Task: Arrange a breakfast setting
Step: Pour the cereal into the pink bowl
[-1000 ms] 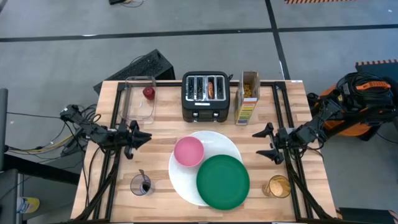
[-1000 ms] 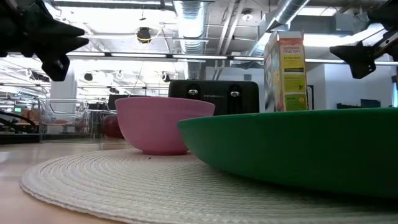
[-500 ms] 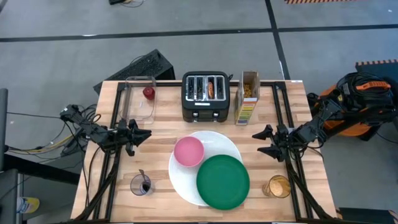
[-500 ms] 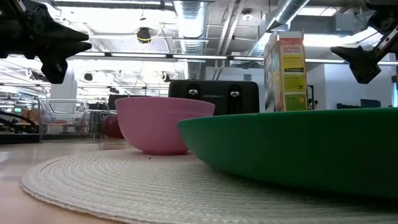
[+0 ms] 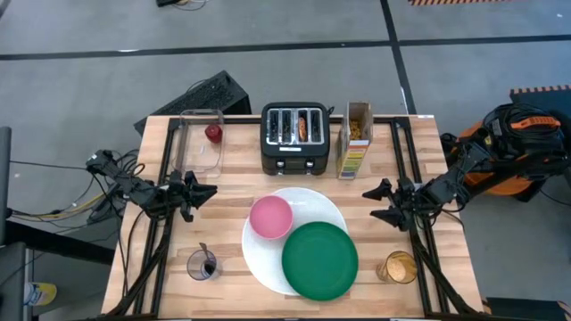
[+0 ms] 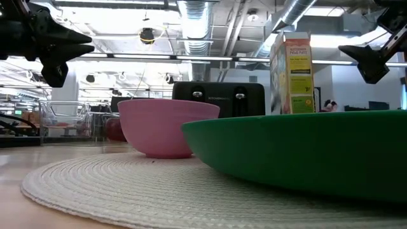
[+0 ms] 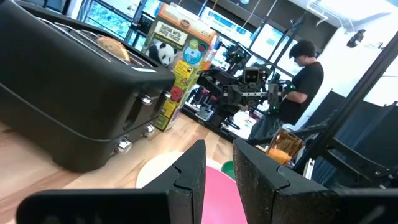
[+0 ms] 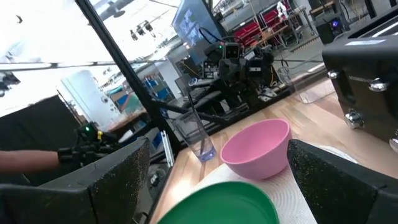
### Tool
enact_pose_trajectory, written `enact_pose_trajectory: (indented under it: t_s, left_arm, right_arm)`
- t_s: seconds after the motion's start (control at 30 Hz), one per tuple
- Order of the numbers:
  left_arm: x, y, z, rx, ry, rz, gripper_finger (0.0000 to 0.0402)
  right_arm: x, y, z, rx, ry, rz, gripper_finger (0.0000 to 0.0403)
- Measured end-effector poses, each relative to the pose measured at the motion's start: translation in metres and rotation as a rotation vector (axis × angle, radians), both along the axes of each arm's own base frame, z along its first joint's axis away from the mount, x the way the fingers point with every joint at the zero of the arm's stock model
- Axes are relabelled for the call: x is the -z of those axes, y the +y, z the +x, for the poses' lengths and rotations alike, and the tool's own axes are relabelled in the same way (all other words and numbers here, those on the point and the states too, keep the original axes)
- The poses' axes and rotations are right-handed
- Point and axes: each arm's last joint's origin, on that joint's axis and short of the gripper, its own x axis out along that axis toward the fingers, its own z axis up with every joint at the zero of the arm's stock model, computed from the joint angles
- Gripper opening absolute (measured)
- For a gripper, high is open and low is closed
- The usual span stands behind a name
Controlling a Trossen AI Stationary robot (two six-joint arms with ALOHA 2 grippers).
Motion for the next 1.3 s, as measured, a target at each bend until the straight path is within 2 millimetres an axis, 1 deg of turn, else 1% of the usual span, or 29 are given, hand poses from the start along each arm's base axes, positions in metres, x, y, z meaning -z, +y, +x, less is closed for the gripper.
enact_pose_trajectory:
  t_s: [0.23, 0.37, 0.47, 0.53, 0.63, 0.7, 0.77, 0.83, 0.97, 1.03, 1.13, 1.3]
  left_arm:
    - [0.000, 0.000, 0.000, -0.008, -0.001, -0.003, 0.0068]
    - [0.000, 0.001, 0.000, -0.024, -0.002, -0.013, 0.0068]
    - [0.000, 0.001, 0.000, -0.025, -0.001, -0.011, 0.0068]
    - [0.000, 0.001, 0.000, -0.025, -0.001, -0.010, 0.0068]
    - [0.000, 0.001, 0.000, -0.025, 0.000, -0.009, 0.0068]
    - [0.000, 0.001, 0.000, -0.025, 0.000, -0.009, 0.0068]
    - [0.000, 0.001, 0.000, -0.025, 0.000, -0.008, 0.0068]
    - [0.000, 0.001, 0.000, -0.025, 0.000, -0.008, 0.0068]
    - [0.000, 0.001, 0.000, -0.025, 0.000, -0.008, 0.0068]
    - [0.000, 0.001, 0.000, -0.025, 0.000, -0.008, 0.0068]
    - [0.000, 0.001, 0.000, -0.025, 0.000, -0.008, 0.0068]
    - [0.000, 0.001, 0.000, -0.025, 0.000, -0.008, 0.0068]
  right_arm:
    - [-0.001, 0.001, 0.000, -0.028, -0.014, 0.006, 0.0400]
    - [-0.008, -0.001, -0.001, -0.021, -0.073, 0.093, 0.0400]
    - [-0.014, -0.003, -0.002, -0.017, -0.109, 0.125, 0.0400]
    - [-0.022, -0.004, -0.003, -0.016, -0.119, 0.129, 0.0400]
    - [-0.044, -0.006, -0.006, 0.000, -0.169, 0.130, 0.0400]
    - [-0.057, -0.005, -0.005, 0.015, -0.178, 0.079, 0.0400]
    - [-0.074, -0.004, -0.003, 0.038, -0.185, 0.017, 0.0400]
    - [-0.087, -0.001, 0.002, 0.079, -0.165, -0.068, 0.0400]
    - [-0.103, 0.006, 0.015, 0.217, -0.060, -0.249, 0.0400]
    - [-0.106, 0.009, 0.022, 0.291, 0.011, -0.297, 0.0400]
    - [-0.104, 0.014, 0.031, 0.399, 0.113, -0.353, 0.0400]
    - [-0.091, 0.023, 0.047, 0.547, 0.229, -0.419, 0.0400]
